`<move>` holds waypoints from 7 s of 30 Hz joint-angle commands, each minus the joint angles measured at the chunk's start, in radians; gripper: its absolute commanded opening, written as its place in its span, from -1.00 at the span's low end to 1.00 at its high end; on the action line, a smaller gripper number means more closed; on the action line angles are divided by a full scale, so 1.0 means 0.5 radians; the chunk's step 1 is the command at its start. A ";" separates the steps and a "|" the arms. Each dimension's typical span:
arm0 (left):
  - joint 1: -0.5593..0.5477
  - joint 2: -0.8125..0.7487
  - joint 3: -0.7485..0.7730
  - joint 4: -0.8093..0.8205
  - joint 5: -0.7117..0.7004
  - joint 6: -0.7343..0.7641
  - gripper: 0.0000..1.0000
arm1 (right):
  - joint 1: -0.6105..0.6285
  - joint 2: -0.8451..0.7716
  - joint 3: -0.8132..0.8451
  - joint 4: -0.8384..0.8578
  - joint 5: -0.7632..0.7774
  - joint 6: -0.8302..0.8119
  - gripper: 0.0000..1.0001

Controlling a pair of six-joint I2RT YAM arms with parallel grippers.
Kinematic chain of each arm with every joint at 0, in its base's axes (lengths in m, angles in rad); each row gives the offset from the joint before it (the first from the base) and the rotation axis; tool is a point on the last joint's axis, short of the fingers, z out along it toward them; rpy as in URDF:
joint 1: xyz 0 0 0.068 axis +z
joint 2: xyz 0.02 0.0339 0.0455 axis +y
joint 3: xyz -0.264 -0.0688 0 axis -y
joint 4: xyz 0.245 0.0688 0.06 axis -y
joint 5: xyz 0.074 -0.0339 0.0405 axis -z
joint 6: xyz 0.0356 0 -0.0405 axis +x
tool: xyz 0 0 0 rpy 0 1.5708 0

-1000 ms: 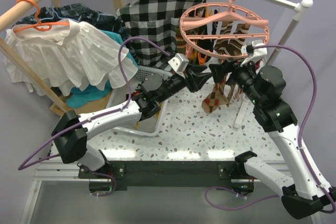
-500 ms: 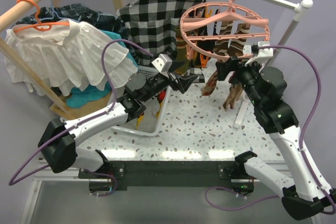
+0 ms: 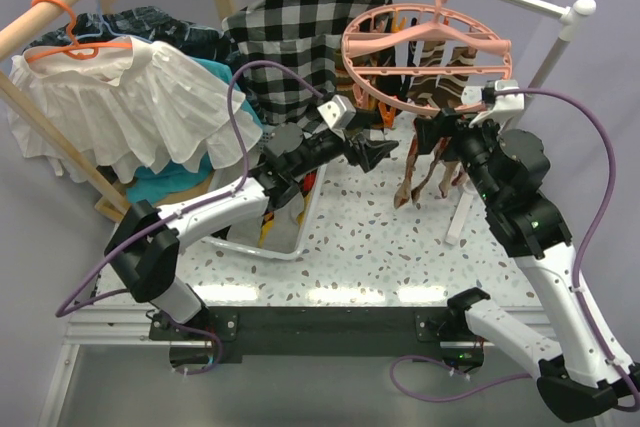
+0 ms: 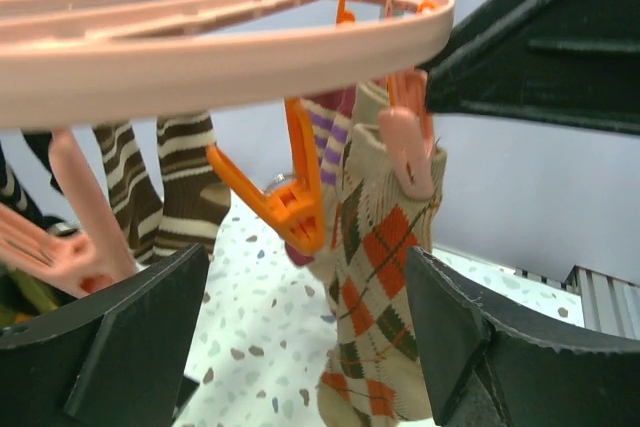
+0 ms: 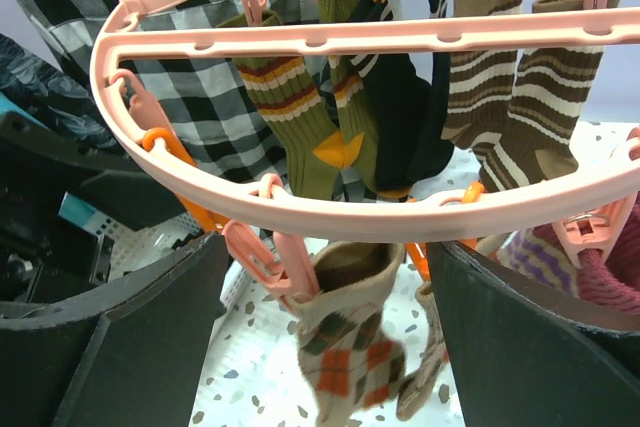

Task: Clip the socks to the hanger
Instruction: Open the clamp at the hanger.

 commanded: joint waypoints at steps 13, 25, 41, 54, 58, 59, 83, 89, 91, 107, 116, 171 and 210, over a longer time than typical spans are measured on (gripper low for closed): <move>0.013 0.160 0.292 0.170 0.077 -0.033 0.38 | 0.006 -0.053 0.031 0.019 -0.005 -0.049 0.69; -0.003 0.028 0.161 0.195 -0.042 -0.058 -0.26 | 0.006 -0.120 0.055 -0.015 -0.300 -0.169 0.69; -0.386 -0.055 0.185 -0.112 -0.852 0.537 -0.39 | 0.009 0.064 0.285 -0.073 -0.705 0.012 0.39; -0.552 0.055 0.249 -0.051 -1.043 0.743 -0.36 | 0.006 0.135 0.264 -0.180 -0.398 0.303 -0.03; -0.580 0.080 0.256 -0.011 -1.067 0.780 -0.35 | 0.006 0.153 0.252 -0.211 -0.340 0.352 -0.12; -0.583 0.086 0.256 -0.008 -1.085 0.786 -0.35 | 0.006 0.156 0.251 -0.220 -0.337 0.383 -0.16; -0.644 0.074 0.176 -0.063 -1.055 0.786 -0.20 | 0.006 0.135 0.113 -0.095 -0.131 0.371 -0.58; -0.589 -0.067 0.050 -0.090 -0.850 0.642 0.11 | 0.006 0.095 0.098 -0.085 -0.128 0.288 -0.87; -0.540 -0.095 0.029 -0.097 -0.667 0.514 0.23 | 0.006 0.092 0.098 -0.085 -0.131 0.270 -0.92; -0.147 0.031 0.231 0.008 0.086 -0.199 0.46 | 0.003 0.082 0.104 -0.055 -0.187 0.248 -0.49; -0.147 0.062 0.265 0.005 0.049 -0.180 0.43 | 0.003 0.098 0.187 -0.119 0.022 0.233 -0.28; -0.690 0.169 0.157 0.511 -0.987 1.571 0.12 | 0.003 0.113 0.242 -0.073 0.040 0.110 -0.93; -0.607 0.436 0.458 0.462 -1.089 1.467 -0.71 | 0.003 0.067 0.273 -0.131 -0.088 0.129 -0.64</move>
